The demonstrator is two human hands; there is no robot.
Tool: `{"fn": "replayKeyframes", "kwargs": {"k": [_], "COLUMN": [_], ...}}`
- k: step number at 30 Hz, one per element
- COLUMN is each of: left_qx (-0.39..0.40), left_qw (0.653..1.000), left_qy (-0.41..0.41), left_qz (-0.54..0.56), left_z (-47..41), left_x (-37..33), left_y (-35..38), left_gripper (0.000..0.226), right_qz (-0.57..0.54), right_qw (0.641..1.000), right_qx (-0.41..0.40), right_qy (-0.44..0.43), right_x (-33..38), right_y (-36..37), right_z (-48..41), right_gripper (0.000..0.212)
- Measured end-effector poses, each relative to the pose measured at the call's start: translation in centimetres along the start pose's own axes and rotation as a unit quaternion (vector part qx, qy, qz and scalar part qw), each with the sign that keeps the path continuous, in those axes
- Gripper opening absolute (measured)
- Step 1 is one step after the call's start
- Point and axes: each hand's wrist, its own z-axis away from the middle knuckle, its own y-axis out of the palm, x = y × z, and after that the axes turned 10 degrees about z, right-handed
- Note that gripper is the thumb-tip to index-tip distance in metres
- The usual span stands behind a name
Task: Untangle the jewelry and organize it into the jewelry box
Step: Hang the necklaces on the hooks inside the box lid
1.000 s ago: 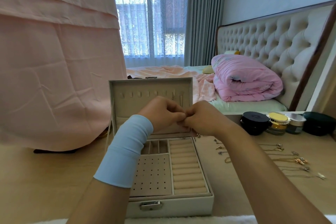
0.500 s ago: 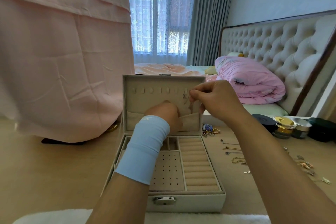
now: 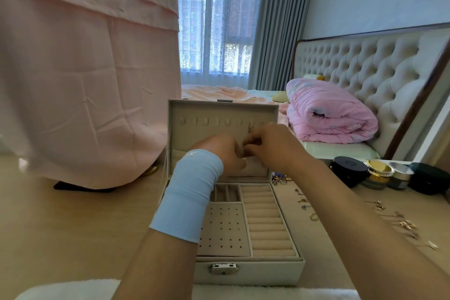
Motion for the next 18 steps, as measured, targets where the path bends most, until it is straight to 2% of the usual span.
{"fn": "replayKeyframes", "kwargs": {"k": [9, 12, 15, 18], "left_qx": [0.002, -0.01, -0.043, -0.073], "left_qw": [1.0, 1.0, 0.998, 0.991], "left_qy": [0.001, 0.012, 0.054, 0.11], "left_qz": [0.02, 0.012, -0.001, 0.027], "left_z": [-0.2, -0.2, 0.1, 0.7], "left_x": [0.4, -0.1, -1.6, -3.4], "left_y": [0.0, 0.3, 0.9, 2.3], "left_gripper": [0.03, 0.035, 0.032, 0.023], "right_qz": [-0.002, -0.048, -0.072, -0.053], "right_qw": [0.999, 0.999, 0.997, 0.996], "right_qx": [0.043, 0.023, -0.007, 0.06], "right_qy": [-0.001, 0.004, 0.013, 0.029], "right_x": [-0.5, -1.2, -2.8, -4.8], "right_y": [0.4, -0.6, -2.3, -4.0], "right_z": [1.5, 2.5, 4.0, 5.9], "right_gripper": [0.029, 0.029, 0.022, 0.016]}}
